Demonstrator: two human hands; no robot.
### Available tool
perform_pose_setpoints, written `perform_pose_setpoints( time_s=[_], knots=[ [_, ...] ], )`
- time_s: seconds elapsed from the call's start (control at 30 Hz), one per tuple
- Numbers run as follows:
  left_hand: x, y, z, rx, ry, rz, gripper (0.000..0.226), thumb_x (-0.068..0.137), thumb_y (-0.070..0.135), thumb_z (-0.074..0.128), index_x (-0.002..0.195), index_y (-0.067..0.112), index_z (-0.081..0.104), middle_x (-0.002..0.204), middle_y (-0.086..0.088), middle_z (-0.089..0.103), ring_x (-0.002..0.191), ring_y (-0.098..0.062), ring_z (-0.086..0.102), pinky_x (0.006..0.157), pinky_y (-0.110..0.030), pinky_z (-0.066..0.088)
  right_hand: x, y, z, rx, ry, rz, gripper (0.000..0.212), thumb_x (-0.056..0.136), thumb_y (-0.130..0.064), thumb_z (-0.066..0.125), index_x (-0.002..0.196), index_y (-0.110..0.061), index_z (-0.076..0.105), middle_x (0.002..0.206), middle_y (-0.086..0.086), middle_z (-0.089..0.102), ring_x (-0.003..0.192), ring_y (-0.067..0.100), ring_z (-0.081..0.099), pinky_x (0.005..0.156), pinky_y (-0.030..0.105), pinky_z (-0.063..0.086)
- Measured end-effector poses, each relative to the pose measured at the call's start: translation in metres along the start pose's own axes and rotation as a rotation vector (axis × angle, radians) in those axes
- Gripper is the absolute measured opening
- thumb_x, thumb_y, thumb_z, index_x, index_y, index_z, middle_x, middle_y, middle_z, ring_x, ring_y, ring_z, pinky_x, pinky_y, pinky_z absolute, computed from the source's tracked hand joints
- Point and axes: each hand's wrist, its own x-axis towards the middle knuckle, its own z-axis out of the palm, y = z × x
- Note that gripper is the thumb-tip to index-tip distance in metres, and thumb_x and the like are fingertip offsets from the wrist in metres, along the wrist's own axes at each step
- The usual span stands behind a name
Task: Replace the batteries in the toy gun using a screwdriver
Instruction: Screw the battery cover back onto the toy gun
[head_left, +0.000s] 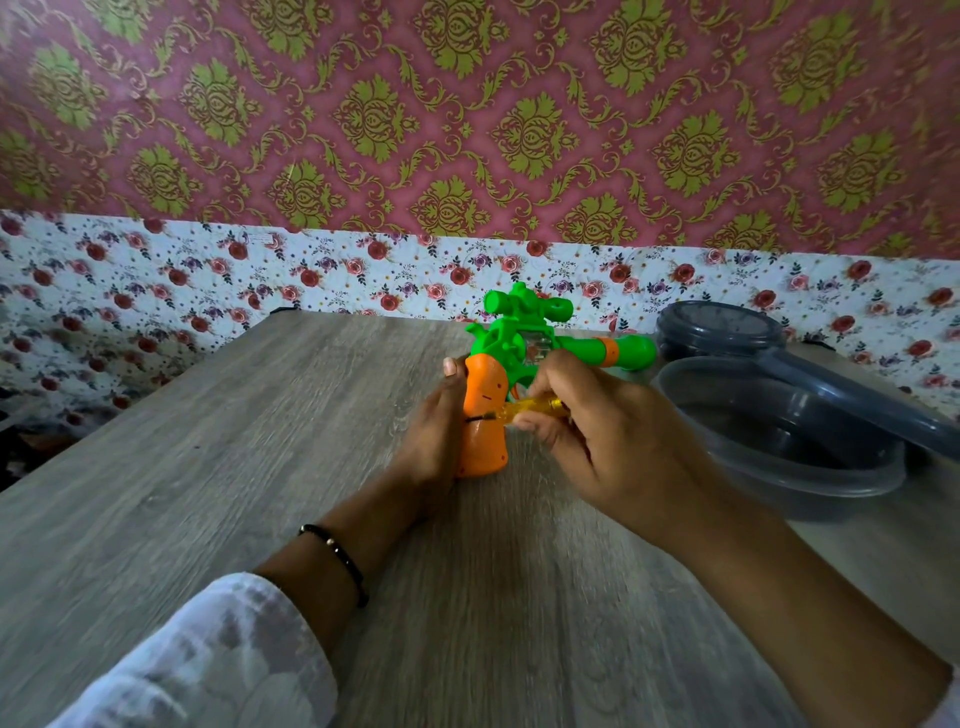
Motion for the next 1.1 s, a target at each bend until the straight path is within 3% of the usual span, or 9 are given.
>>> perform_pose_setpoints(
  time_s=[0.13, 0.3, 0.4, 0.5, 0.6, 0.7, 0.8, 0.9, 1.1],
  knots=[
    [-0.0001, 0.0001, -0.0001, -0.013, -0.032, -0.007, 0.076, 0.079, 0.077, 0.033, 0.128, 0.023, 0.055, 0.122, -0.011, 0.065, 0.114, -0.029, 0.061, 0.099, -0.057, 0.045, -0.0012, -0.0009, -0.0024, -0.156, 0.038, 0.024, 0.035, 0.092, -0.052, 0.037, 0.086, -0.018, 0.042, 0.053, -0.004, 0.046, 0.041, 0.019, 0.049, 0.036, 0.025, 0.032],
    [0.0, 0.0011, 0.0015, -0.018, -0.01, -0.013, 0.077, 0.076, 0.08, 0.034, 0.123, 0.023, 0.059, 0.121, -0.012, 0.065, 0.114, -0.033, 0.06, 0.1, -0.06, 0.043, -0.0035, 0.0004, -0.0009, -0.013, -0.062, 0.142, 0.033, 0.088, -0.049, 0.038, 0.106, -0.022, 0.039, 0.073, -0.015, 0.042, 0.05, 0.008, 0.043, 0.045, 0.029, 0.038],
    [-0.001, 0.0026, 0.0032, -0.027, -0.001, 0.002, 0.066, 0.082, 0.071, 0.032, 0.114, 0.021, 0.063, 0.118, -0.017, 0.065, 0.115, -0.037, 0.058, 0.101, -0.059, 0.042, -0.0021, 0.0019, -0.0004, 0.055, -0.113, 0.138, 0.022, 0.084, -0.034, 0.05, 0.1, -0.021, 0.043, 0.07, -0.018, 0.038, 0.054, -0.001, 0.036, 0.051, 0.027, 0.031],
    [-0.0009, 0.002, 0.0032, -0.028, 0.026, -0.014, 0.07, 0.083, 0.068, 0.031, 0.121, 0.016, 0.059, 0.118, -0.017, 0.065, 0.112, -0.035, 0.061, 0.098, -0.057, 0.045, -0.0012, 0.0021, 0.0002, 0.103, -0.103, 0.143, 0.019, 0.081, -0.028, 0.057, 0.095, -0.018, 0.049, 0.074, -0.016, 0.046, 0.058, 0.0, 0.037, 0.053, 0.024, 0.028],
    [-0.0011, 0.001, 0.0025, -0.03, 0.017, -0.029, 0.071, 0.087, 0.069, 0.032, 0.128, 0.015, 0.055, 0.12, -0.015, 0.066, 0.113, -0.033, 0.061, 0.098, -0.056, 0.046, -0.0013, 0.0028, 0.0011, -0.016, -0.026, 0.126, 0.026, 0.082, -0.041, 0.055, 0.087, -0.015, 0.051, 0.064, -0.006, 0.054, 0.054, 0.01, 0.045, 0.046, 0.023, 0.031],
    [-0.0018, 0.0012, 0.0025, -0.002, 0.016, -0.015, 0.064, 0.089, 0.067, 0.03, 0.12, 0.02, 0.061, 0.116, -0.01, 0.068, 0.109, -0.026, 0.065, 0.097, -0.051, 0.048, -0.0031, 0.0054, 0.0021, -0.114, -0.012, 0.11, 0.035, 0.086, -0.054, 0.041, 0.075, -0.021, 0.041, 0.052, -0.005, 0.045, 0.044, 0.014, 0.044, 0.04, 0.026, 0.032],
    [-0.0015, 0.0011, 0.0019, 0.008, 0.038, -0.023, 0.072, 0.08, 0.072, 0.03, 0.12, 0.021, 0.061, 0.117, -0.015, 0.067, 0.108, -0.033, 0.063, 0.094, -0.055, 0.049, -0.005, 0.0065, 0.0005, -0.039, -0.072, 0.145, 0.034, 0.087, -0.055, 0.036, 0.085, -0.022, 0.043, 0.057, -0.008, 0.048, 0.044, 0.008, 0.04, 0.043, 0.025, 0.03],
    [-0.0007, 0.0005, 0.0027, 0.009, 0.037, -0.019, 0.074, 0.077, 0.075, 0.031, 0.119, 0.022, 0.061, 0.116, -0.017, 0.066, 0.11, -0.039, 0.06, 0.092, -0.057, 0.047, -0.0045, 0.0077, -0.0039, 0.046, -0.123, 0.183, 0.032, 0.082, -0.051, 0.038, 0.102, -0.026, 0.037, 0.076, -0.006, 0.056, 0.048, 0.004, 0.045, 0.046, 0.026, 0.035],
    [0.0011, -0.0015, 0.0016, -0.01, 0.028, -0.02, 0.088, 0.064, 0.088, 0.041, 0.117, 0.021, 0.062, 0.115, -0.018, 0.066, 0.113, -0.041, 0.058, 0.098, -0.064, 0.042, -0.0034, 0.0067, -0.0039, 0.077, -0.193, 0.156, 0.015, 0.081, -0.035, 0.049, 0.091, -0.03, 0.038, 0.064, -0.018, 0.041, 0.053, -0.001, 0.041, 0.05, 0.021, 0.026]
  ],
)
